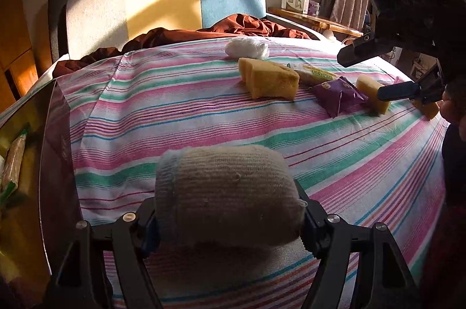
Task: Organize objects
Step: 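Grasp the yellow sponge with the right gripper, then lift the beige pouch with the left gripper while the right lifts the sponge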
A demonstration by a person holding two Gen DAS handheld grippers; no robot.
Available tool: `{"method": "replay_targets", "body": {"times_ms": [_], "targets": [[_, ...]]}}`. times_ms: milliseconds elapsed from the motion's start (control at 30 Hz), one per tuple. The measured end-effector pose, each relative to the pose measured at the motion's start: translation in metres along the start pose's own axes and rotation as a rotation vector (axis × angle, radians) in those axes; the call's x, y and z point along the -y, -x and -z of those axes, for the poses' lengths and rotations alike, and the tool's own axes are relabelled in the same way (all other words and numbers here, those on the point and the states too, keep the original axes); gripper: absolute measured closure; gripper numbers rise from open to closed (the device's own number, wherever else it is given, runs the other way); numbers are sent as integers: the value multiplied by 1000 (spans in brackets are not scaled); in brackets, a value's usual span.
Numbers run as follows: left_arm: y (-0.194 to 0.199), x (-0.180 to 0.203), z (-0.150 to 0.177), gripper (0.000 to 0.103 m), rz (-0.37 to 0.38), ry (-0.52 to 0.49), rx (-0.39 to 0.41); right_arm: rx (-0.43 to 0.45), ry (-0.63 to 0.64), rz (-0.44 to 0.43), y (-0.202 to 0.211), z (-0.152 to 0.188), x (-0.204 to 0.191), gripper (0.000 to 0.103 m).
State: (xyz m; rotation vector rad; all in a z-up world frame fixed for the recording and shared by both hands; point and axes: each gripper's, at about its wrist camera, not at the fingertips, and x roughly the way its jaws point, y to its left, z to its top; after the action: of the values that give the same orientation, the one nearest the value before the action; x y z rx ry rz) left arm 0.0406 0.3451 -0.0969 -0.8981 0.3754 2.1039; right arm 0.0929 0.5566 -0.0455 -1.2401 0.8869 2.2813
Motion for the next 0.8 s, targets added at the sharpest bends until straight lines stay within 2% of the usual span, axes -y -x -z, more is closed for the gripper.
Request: {"method": "replay_targets", "body": {"times_ms": [167,267,467,500,533,567,600,800], "targets": [[0,-1,0,27,12,4,2,-1,128,38,-13,-12,-39,14],[-1,-2,0,26,17,6,2,-30,179,65,-34,-26,-59,13],[-1,-2,0,24,23,8,4,-120,203,126,-89,-44,-72,14],[-1,-2,0,24,23,7,4,-128,204,124,-95,-44,-73,15],[-1,-2,1,24,25,6,5,-127,212,133,-98,-44,-74,26],[-1,-2,1,24,26,7,5,-129,224,147,-100,-44,-75,42],[-1,-2,1,24,29,7,5,-128,239,162,-100,-42,-76,42],[-1,-1,1,22,32,7,5,-221,394,91,-74,-1,-82,45]]}}
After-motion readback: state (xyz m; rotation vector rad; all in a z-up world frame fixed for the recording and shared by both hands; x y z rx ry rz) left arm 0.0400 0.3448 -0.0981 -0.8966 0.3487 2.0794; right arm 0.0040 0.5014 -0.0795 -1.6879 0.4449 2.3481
